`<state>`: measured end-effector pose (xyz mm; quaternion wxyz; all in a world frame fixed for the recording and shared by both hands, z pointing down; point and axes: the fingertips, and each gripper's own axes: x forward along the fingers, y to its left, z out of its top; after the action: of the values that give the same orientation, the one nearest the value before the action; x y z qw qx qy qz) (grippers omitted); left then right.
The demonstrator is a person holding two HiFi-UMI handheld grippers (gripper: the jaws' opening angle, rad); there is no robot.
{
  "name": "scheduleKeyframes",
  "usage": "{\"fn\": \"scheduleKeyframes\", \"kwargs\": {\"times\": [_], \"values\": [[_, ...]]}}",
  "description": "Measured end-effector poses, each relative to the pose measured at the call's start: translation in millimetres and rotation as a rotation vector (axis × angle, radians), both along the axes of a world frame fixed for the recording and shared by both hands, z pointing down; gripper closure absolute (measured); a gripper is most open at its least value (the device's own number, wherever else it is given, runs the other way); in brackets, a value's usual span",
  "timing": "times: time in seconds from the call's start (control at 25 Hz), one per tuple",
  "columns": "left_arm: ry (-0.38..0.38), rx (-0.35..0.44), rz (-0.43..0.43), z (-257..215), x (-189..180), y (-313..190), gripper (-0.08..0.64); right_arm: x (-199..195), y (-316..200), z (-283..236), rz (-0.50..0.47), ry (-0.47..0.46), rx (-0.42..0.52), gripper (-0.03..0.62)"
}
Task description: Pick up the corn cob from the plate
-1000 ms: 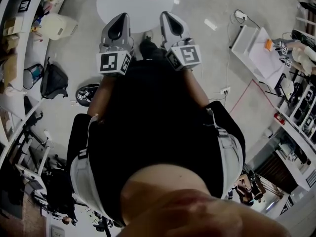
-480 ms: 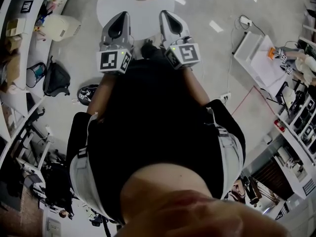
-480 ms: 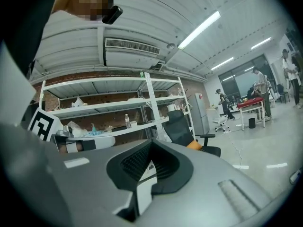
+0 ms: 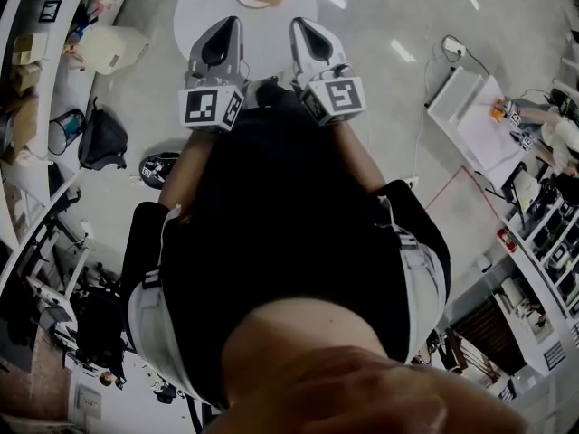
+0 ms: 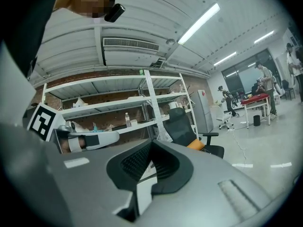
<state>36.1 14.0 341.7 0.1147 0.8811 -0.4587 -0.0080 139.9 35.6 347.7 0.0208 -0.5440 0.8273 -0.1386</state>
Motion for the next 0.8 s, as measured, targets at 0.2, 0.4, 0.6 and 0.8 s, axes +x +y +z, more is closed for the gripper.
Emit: {"fn": "scheduleKeyframes", "kwargs": {"times": [0.2,0.4,0.6,0.8], "values": [[-0.016,0.002,-0.024,-5,13,-11,0.554,9,-16,1,-0.028,-0.012,-0.006,0.584],[-0.032,-0.005,-0.060,-5,13,-22,0.554,14,-31,6,-0.050,-0.026,-0.022,0.584],[-0.042,-0.016,-0.074,1,4,-25,0.554,7,-36,14,-0.067,-0.018,-0.036,0.584],[-0.034,-0.028,-0.067,11,-12,-33,0.554,-4,-48,20,-0.057,0.019,-0.046,0.584]]}}
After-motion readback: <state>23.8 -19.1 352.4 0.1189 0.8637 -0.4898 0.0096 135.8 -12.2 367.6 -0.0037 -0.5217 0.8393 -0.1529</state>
